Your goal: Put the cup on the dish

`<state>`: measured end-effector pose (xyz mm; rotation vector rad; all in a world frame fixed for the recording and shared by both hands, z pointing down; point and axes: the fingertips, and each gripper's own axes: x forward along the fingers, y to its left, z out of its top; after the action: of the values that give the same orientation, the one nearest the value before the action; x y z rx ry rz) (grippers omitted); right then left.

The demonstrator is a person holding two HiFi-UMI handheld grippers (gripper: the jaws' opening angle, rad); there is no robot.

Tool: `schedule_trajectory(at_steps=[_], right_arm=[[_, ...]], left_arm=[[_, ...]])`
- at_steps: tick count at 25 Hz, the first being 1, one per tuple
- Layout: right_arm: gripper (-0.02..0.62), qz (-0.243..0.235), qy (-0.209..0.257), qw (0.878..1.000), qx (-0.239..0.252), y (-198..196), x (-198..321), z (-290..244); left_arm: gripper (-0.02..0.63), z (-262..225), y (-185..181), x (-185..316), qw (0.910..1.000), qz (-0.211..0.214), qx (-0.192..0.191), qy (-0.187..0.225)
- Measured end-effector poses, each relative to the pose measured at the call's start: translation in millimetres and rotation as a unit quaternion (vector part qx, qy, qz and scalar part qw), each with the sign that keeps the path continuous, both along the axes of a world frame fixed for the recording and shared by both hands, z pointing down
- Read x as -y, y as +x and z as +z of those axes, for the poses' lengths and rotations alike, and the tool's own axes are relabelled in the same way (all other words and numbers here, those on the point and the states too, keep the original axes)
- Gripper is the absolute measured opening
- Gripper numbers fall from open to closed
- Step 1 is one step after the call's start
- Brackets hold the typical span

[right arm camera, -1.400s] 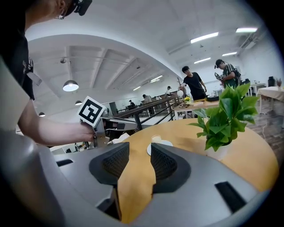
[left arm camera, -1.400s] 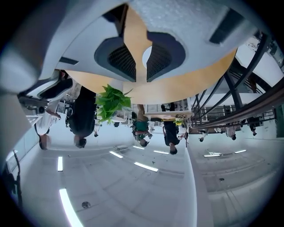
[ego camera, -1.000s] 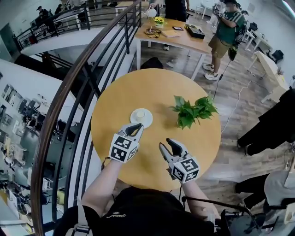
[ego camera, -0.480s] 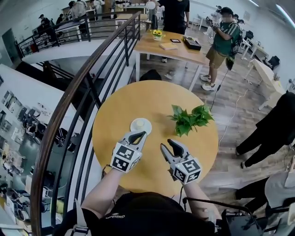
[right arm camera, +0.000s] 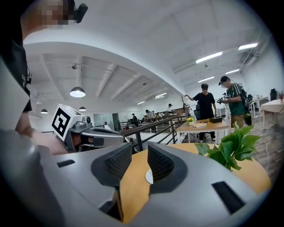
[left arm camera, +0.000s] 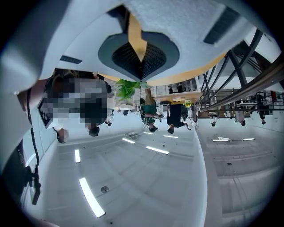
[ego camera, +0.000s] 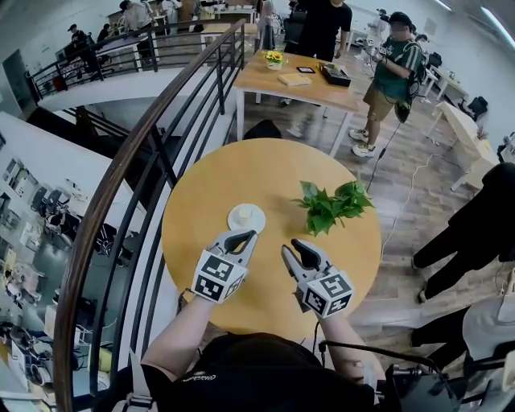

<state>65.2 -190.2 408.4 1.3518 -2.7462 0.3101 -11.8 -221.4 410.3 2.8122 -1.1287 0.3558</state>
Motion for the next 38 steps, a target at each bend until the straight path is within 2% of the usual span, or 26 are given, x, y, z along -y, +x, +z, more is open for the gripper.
schedule_trajectory(at_steps=[11, 38], right_arm=[[0.077, -0.001, -0.009, 1.000, 0.005, 2, 2, 2], [0.066, -0.004, -0.024, 1.000, 0.000, 1, 4, 9]], left_arm=[[0.008, 4, 1, -3, 0.9999, -0.001, -0.006, -0.009], [0.008, 12, 3, 0, 0.9996, 0.001, -0.007, -0.027]])
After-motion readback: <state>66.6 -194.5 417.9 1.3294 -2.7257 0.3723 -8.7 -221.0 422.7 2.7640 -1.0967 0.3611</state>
